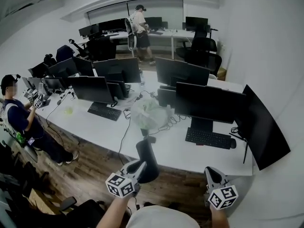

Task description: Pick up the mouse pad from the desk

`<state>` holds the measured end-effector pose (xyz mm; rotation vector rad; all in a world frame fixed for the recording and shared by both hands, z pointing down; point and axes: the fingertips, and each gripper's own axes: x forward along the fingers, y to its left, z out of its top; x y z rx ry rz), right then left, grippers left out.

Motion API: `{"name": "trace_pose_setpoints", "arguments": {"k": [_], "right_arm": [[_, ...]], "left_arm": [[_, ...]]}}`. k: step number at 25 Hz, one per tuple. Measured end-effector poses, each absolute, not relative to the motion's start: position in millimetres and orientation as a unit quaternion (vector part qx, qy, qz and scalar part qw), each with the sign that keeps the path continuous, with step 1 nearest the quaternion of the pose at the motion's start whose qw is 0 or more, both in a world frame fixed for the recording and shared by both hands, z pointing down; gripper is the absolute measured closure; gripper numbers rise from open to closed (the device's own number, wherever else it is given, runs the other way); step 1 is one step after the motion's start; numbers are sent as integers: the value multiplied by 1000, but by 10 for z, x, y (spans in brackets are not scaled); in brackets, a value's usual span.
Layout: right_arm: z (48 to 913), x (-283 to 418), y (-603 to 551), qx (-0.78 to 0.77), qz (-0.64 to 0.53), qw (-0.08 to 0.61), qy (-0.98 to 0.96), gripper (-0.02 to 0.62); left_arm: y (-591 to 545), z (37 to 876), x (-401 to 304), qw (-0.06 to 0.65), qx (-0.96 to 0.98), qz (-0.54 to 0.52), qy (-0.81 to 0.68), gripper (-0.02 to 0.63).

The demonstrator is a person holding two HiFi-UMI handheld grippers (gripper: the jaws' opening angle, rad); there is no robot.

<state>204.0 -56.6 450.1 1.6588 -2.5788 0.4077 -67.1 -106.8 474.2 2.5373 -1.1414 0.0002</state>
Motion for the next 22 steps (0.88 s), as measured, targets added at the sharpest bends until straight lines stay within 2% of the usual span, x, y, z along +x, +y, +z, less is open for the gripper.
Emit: {"name": "trace_pose_setpoints", "arguments": {"k": [7, 22], "right_arm": [[4413, 1671, -431, 546, 117, 29, -829, 583], [4236, 1380, -327, 568, 87, 34, -818, 583]], "left_arm": [[-1033, 4537, -1019, 156, 910, -2, -384, 555], [-975, 4531, -1439, 171, 915, -19, -366, 554]]}}
